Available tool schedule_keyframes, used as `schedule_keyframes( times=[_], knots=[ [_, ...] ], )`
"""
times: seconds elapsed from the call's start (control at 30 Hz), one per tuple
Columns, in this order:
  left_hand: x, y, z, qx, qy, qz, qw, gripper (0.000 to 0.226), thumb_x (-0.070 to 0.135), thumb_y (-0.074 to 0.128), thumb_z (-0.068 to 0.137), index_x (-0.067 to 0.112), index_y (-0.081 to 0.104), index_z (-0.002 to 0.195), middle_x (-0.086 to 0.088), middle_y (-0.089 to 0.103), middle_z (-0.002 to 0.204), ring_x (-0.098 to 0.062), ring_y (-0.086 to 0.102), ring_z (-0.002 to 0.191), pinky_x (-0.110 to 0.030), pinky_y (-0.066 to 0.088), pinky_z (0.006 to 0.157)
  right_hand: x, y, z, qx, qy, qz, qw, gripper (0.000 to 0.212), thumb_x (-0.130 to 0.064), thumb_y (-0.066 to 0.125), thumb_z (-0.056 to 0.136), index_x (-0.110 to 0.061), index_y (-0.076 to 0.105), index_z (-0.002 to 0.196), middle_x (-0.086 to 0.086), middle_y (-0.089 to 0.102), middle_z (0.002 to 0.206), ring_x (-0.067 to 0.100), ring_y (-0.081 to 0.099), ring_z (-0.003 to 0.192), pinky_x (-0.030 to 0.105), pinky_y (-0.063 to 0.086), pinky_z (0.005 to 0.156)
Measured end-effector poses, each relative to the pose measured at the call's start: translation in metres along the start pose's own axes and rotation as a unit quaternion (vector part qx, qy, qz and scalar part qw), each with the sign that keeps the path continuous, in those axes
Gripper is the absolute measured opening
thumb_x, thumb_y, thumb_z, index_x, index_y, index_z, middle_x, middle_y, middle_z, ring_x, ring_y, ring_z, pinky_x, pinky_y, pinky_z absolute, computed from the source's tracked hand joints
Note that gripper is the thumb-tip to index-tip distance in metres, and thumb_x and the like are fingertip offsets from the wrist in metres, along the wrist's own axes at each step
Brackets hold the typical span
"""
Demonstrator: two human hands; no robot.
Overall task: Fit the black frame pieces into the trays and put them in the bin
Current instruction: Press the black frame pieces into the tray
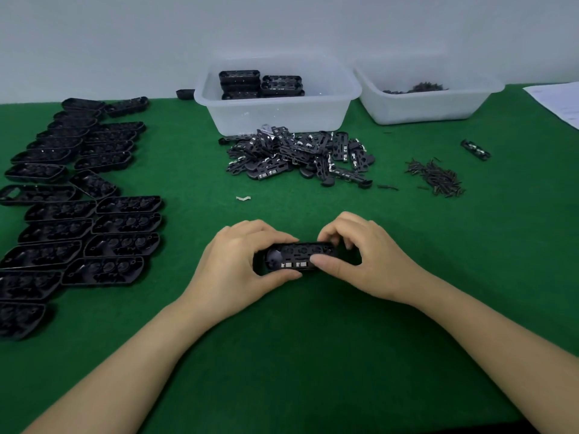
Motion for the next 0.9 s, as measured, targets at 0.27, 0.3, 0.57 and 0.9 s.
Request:
schedule_keyframes(
  times=[0.27, 0.3, 0.57, 0.9],
  knots=[
    [0.005, -0.001, -0.001, 0.011, 0.019, 0.016, 1.000, 0.038, 0.044, 0.075, 0.067, 0.028, 0.070, 0.102, 0.011, 0.062, 0.086, -0.011, 0.059, 0.082, -0.044, 0.049, 0.073, 0.001, 0.009, 0.001, -0.056, 0.054, 0.034, 0.996, 0.014, -0.027, 0.061, 0.083, -0.024, 0.048, 0.087, -0.011, 0.049, 0.086, -0.005, 0.039, 0.076, 0.028, 0.023, 0.077],
    [0.006, -0.001, -0.002, 0.012, 0.022, 0.015, 1.000, 0.038, 0.042, 0.076, 0.067, 0.027, 0.070, 0.101, 0.011, 0.062, 0.085, -0.012, 0.059, 0.081, -0.044, 0.049, 0.072, 0.001, 0.010, 0.001, -0.072, 0.062, 0.041, 0.995, 0.014, -0.025, 0.060, 0.084, -0.024, 0.047, 0.087, -0.013, 0.047, 0.085, -0.008, 0.038, 0.077, 0.027, 0.021, 0.076],
    [0.012, -0.001, -0.002, 0.010, 0.054, 0.003, 0.998, 0.038, 0.030, 0.081, 0.068, 0.021, 0.070, 0.103, 0.007, 0.057, 0.082, -0.014, 0.054, 0.076, -0.039, 0.049, 0.070, 0.013, 0.014, 0.002, -0.117, 0.151, 0.096, 0.977, 0.019, -0.024, 0.066, 0.082, -0.030, 0.048, 0.078, -0.014, 0.049, 0.075, 0.003, 0.038, 0.070, 0.027, 0.028, 0.071],
    [0.005, 0.000, 0.000, 0.008, 0.044, -0.011, 0.999, 0.037, 0.039, 0.074, 0.069, 0.024, 0.069, 0.102, 0.010, 0.055, 0.082, -0.012, 0.054, 0.078, -0.037, 0.049, 0.071, 0.000, 0.002, -0.004, -0.006, 0.051, 0.052, 0.997, 0.038, -0.051, 0.073, 0.061, -0.032, 0.049, 0.083, -0.021, 0.048, 0.081, -0.011, 0.043, 0.073, 0.020, 0.030, 0.068]
  ],
)
Point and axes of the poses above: each hand's wrist, its own z-axis towards the middle knuckle, its own y-axis out of the palm, x = y × z, the point moved 9 cm from there along z, towards the middle knuckle
